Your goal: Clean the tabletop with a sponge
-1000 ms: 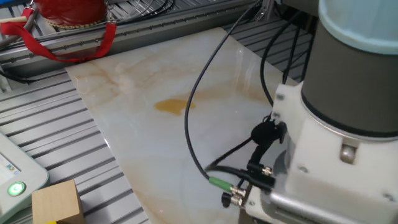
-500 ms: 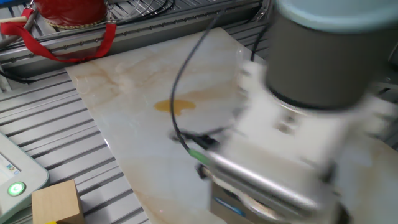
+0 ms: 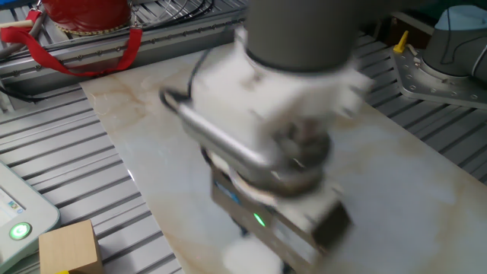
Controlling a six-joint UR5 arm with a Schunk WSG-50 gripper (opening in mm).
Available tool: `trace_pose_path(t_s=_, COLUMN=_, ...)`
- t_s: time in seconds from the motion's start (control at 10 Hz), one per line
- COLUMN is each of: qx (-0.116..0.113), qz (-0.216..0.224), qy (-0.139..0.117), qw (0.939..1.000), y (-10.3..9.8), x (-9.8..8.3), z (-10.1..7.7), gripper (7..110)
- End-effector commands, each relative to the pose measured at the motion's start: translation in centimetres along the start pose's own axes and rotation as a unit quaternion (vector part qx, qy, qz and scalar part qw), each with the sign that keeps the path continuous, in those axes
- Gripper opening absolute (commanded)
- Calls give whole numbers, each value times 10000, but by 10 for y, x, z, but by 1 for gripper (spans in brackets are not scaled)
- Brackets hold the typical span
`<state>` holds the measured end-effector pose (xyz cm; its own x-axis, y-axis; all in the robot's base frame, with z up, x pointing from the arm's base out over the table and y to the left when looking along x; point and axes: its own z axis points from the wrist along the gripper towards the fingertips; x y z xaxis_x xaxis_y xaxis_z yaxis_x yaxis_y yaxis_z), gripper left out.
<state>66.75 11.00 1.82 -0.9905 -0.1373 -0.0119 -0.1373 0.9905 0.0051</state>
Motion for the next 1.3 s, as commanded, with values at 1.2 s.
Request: trace_pose_path(t_s=1.2, qx=-264, qz=197, qy=-62, qw=9994, y=47, x=14, z=-30, gripper=7)
